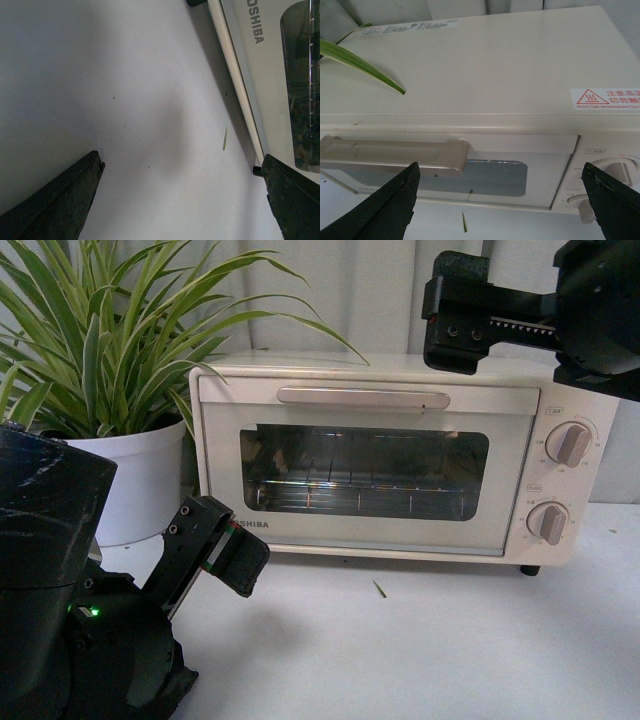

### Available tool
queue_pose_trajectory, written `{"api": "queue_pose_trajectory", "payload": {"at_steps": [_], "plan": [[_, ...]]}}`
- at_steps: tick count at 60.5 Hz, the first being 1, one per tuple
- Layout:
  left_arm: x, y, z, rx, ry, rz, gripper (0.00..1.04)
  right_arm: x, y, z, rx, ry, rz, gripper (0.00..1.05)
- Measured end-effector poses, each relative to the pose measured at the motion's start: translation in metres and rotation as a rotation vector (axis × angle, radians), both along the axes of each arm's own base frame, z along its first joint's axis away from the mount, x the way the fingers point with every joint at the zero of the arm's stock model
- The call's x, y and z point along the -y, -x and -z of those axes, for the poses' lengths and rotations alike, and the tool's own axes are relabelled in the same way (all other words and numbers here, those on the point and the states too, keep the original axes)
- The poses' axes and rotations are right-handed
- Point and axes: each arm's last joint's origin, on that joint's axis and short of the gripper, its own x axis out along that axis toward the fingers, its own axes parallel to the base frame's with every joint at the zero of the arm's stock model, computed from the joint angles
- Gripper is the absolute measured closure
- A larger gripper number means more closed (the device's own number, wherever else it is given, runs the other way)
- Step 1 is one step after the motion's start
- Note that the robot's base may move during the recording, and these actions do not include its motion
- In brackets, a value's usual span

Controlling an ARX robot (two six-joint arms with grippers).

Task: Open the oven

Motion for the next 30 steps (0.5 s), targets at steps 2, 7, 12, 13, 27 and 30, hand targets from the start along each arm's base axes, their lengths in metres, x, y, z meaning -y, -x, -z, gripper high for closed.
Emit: {"api": "queue_pose_trajectory", "payload": {"at_steps": [2,7,12,13,27,30], "plan": [[0.000,0.000,0.000,0.000,0.000,0.000,0.07,-0.002,-0.002,0.000,-0.004,0.000,0.003,0.09],[0.000,0.000,0.000,0.002,0.002,0.001,0.07,-0.007,-0.008,0.001,-0.020,-0.001,0.013,0.09],[0.000,0.000,0.000,0.003,0.003,0.001,0.07,-0.011,-0.013,0.003,-0.031,0.003,0.022,0.09],[0.000,0.000,0.000,0.003,0.003,0.001,0.07,-0.012,-0.014,0.003,-0.035,0.004,0.024,0.09],[0.000,-0.001,-0.001,0.005,0.016,0.000,0.07,-0.017,-0.024,0.012,-0.057,0.023,0.062,0.09],[0.000,0.000,0.000,0.004,0.018,0.003,0.07,-0.017,-0.026,0.013,-0.056,0.020,0.069,0.09]]}}
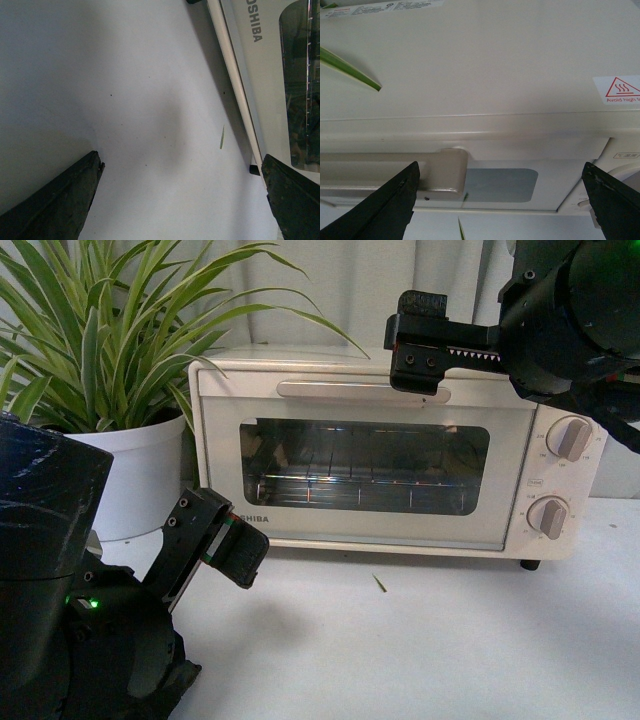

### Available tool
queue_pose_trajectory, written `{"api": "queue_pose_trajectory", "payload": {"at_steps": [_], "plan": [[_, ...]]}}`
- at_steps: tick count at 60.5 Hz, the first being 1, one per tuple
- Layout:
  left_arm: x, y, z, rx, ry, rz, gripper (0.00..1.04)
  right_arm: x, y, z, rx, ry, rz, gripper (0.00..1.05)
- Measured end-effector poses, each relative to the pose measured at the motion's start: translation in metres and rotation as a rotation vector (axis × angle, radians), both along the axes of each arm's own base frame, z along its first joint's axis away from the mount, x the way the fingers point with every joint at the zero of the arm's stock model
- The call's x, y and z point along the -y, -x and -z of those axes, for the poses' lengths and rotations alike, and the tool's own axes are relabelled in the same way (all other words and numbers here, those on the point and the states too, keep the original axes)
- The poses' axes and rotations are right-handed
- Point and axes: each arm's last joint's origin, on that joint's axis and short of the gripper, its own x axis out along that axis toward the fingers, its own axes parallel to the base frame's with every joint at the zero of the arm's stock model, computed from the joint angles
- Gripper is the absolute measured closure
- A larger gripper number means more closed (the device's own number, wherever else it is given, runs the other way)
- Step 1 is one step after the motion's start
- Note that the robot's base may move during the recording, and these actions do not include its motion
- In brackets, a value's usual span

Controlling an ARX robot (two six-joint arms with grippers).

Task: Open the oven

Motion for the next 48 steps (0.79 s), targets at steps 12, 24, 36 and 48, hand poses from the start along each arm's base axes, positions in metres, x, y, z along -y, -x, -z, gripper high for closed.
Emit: {"api": "queue_pose_trajectory", "payload": {"at_steps": [12,24,36,48], "plan": [[0.0000,-0.0001,-0.0001,0.000,0.002,0.000,0.07,-0.0008,-0.0041,0.0006,-0.003,-0.004,0.005,0.09],[-0.0001,-0.0001,-0.0001,0.001,0.002,0.000,0.07,-0.0015,-0.0064,-0.0009,-0.049,-0.016,-0.007,0.09],[-0.0009,-0.0001,0.0003,0.000,0.002,-0.002,0.07,-0.0013,-0.0048,-0.0018,-0.122,-0.006,-0.056,0.09],[-0.0014,-0.0003,0.0001,-0.001,0.004,-0.001,0.07,0.0021,0.0030,0.0010,-0.138,0.006,-0.106,0.09]]}}
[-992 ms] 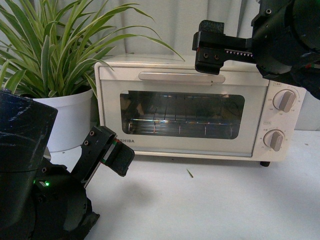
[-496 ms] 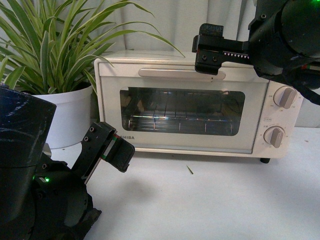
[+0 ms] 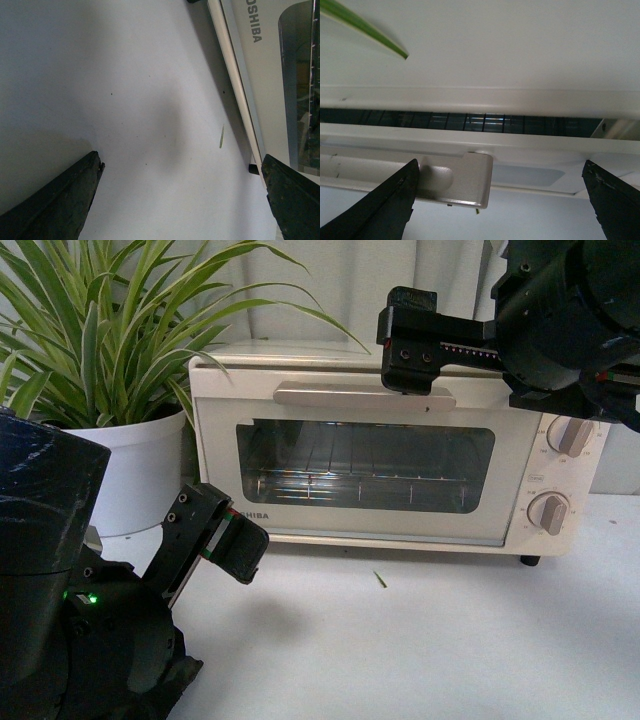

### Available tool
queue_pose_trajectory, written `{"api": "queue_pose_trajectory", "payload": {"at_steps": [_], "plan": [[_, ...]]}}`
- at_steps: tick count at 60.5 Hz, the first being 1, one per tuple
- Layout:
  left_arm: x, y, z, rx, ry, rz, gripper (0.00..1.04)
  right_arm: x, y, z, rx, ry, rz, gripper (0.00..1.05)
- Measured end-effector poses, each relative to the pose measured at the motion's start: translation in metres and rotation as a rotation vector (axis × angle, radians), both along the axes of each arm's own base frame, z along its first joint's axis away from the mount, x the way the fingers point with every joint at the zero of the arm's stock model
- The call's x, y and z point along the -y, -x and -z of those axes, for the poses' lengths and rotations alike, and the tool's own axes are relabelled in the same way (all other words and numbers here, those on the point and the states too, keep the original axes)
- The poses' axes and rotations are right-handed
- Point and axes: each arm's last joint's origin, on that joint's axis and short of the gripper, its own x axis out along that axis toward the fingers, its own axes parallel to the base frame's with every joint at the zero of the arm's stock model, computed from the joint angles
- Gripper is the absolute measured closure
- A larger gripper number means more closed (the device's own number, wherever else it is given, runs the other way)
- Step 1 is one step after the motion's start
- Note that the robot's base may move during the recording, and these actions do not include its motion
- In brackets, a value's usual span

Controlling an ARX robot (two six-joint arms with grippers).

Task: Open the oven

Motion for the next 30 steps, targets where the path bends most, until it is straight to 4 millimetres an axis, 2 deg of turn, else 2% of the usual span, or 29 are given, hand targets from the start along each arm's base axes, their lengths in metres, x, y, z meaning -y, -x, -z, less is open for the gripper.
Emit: {"api": "queue_pose_trajectory", "payload": {"at_steps": [14,30], "plan": [[0.000,0.000,0.000,0.000,0.002,0.000,0.07,0.005,0.015,0.009,-0.010,-0.008,-0.055,0.09],[-0.001,0.000,0.000,-0.005,-0.001,-0.002,0.07,0.010,0.034,0.030,-0.010,-0.039,-0.116,0.09]]}}
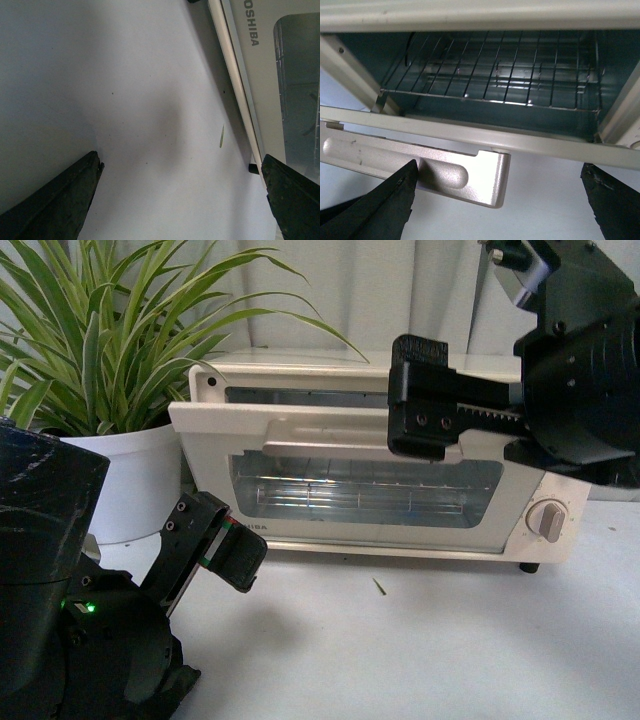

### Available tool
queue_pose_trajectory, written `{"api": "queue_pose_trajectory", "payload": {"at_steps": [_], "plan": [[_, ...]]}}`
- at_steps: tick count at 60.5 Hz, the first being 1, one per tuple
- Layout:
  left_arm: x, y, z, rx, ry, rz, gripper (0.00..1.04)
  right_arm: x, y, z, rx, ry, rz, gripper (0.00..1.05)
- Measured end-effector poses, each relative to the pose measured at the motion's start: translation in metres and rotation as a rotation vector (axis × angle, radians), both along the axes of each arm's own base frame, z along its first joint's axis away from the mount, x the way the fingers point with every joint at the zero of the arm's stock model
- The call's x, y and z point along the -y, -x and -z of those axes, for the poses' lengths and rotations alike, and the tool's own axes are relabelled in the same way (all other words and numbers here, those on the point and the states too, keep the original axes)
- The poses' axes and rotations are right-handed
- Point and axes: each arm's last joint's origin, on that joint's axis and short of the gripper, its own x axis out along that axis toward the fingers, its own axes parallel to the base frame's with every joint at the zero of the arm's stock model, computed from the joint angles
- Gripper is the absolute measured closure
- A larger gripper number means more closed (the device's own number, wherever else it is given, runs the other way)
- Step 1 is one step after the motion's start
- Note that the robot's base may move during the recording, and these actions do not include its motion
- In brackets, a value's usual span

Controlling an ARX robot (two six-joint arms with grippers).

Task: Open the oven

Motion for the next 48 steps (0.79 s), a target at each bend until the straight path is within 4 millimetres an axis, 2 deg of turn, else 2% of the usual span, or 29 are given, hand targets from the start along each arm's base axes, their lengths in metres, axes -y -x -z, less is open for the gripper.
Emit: {"api": "queue_pose_trajectory", "payload": {"at_steps": [17,30,42,48], "plan": [[-0.001,0.000,0.000,-0.001,-0.001,-0.003,0.07,0.006,0.021,0.024,-0.032,-0.004,-0.072,0.09],[-0.001,0.001,0.000,-0.001,-0.003,-0.003,0.07,0.019,0.046,0.036,-0.046,-0.008,-0.071,0.09],[-0.002,0.001,0.000,-0.003,-0.006,-0.009,0.07,0.039,0.087,0.031,0.025,-0.068,-0.074,0.09],[-0.003,0.002,0.000,-0.005,-0.008,-0.010,0.07,0.052,0.110,0.039,0.049,-0.080,-0.052,0.09]]}}
